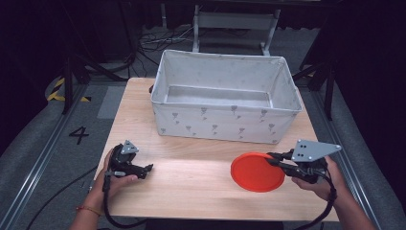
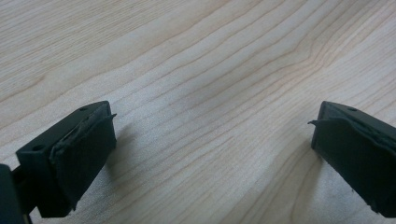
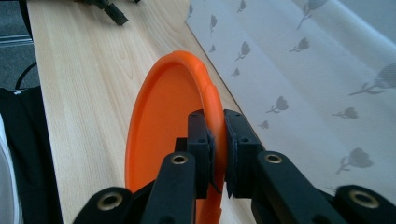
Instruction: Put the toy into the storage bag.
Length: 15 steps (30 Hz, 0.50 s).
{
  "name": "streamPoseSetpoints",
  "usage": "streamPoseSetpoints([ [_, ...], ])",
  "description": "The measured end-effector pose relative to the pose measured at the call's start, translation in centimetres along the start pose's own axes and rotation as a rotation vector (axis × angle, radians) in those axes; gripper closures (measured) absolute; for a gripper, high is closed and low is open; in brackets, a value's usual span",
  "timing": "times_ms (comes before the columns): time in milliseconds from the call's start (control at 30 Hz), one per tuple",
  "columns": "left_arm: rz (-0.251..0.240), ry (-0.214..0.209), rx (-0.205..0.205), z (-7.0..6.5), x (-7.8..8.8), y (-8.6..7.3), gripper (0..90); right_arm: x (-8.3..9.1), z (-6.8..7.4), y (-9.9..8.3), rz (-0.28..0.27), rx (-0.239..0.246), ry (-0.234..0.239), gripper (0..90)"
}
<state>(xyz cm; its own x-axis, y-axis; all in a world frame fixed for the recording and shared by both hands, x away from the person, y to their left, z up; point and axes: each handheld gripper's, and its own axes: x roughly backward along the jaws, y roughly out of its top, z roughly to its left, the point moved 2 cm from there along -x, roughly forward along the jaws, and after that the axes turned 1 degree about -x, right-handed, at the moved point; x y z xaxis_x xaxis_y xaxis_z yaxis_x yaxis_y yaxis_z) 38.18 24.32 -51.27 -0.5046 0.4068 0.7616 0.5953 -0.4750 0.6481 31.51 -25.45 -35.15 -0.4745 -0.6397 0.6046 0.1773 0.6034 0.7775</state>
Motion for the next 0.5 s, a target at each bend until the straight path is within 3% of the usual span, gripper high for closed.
streamPoseSetpoints([
  [500,-0.003,0.0,0.001,0.0,0.0,0.0,0.1,4.2,-1.7,1.7,-0.036,-0.007,-0.057,82.1],
])
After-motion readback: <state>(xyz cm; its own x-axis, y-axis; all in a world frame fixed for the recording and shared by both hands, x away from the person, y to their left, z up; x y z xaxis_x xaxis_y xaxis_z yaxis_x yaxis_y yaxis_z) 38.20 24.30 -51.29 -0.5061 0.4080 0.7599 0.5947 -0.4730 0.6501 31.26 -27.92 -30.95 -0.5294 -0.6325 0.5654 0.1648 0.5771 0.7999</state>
